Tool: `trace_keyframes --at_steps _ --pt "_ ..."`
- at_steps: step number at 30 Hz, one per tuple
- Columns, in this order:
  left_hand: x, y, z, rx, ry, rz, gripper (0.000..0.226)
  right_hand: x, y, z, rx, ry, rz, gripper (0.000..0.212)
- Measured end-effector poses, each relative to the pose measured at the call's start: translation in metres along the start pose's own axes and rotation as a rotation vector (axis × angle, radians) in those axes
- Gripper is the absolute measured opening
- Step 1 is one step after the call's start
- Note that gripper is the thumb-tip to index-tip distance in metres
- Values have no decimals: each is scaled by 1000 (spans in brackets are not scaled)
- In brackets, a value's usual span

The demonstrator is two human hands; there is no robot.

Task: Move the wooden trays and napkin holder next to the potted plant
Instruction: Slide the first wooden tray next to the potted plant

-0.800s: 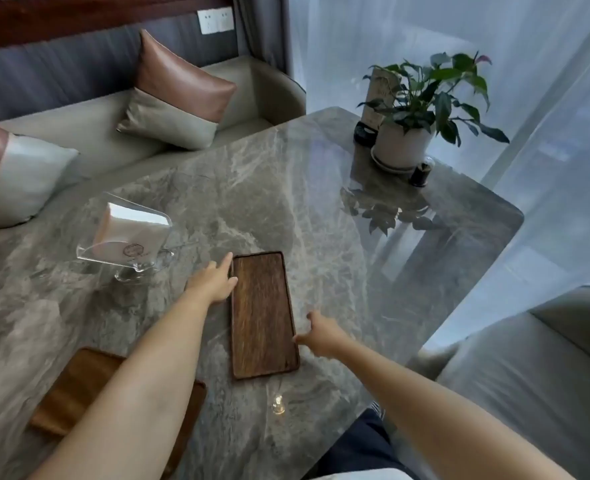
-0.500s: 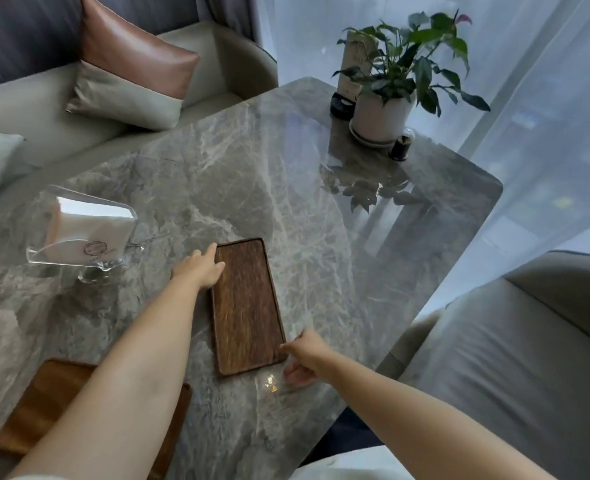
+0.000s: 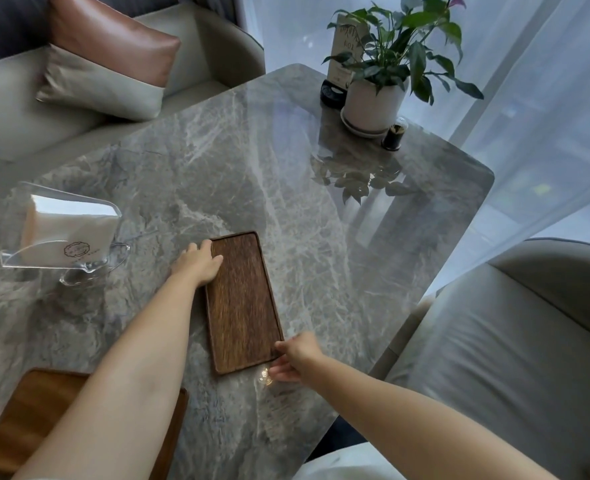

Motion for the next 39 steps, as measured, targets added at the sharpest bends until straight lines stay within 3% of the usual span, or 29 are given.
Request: trace_keyframes --at_steps 8,18,25,29,33,39 --pt "19 -2 -7 12 -4 -59 59 3 4 1 92 4 58 28" --pt "34 2 -17 -216 69 22 50 3 5 -1 174 -3 59 32" --pt "50 36 -9 -190 53 123 46 3 18 -30 268 77 3 23" --pt "63 60 4 -211 72 181 43 -1 51 -67 272 181 44 10" --pt "83 78 28 -242 96 226 42 -4 101 -119 277 304 128 32" --pt "127 94 86 -309 97 268 43 -13 192 -201 119 459 296 35"
Point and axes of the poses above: each hand's wrist, its own x-axis towards the middle knuckle, its own y-axis out of the back of the hand, z = x × y, the point moved 7 cm from there along x, towards the middle knuckle, and after that the axes turned 13 degrees about -y, right-handed, at the moved point
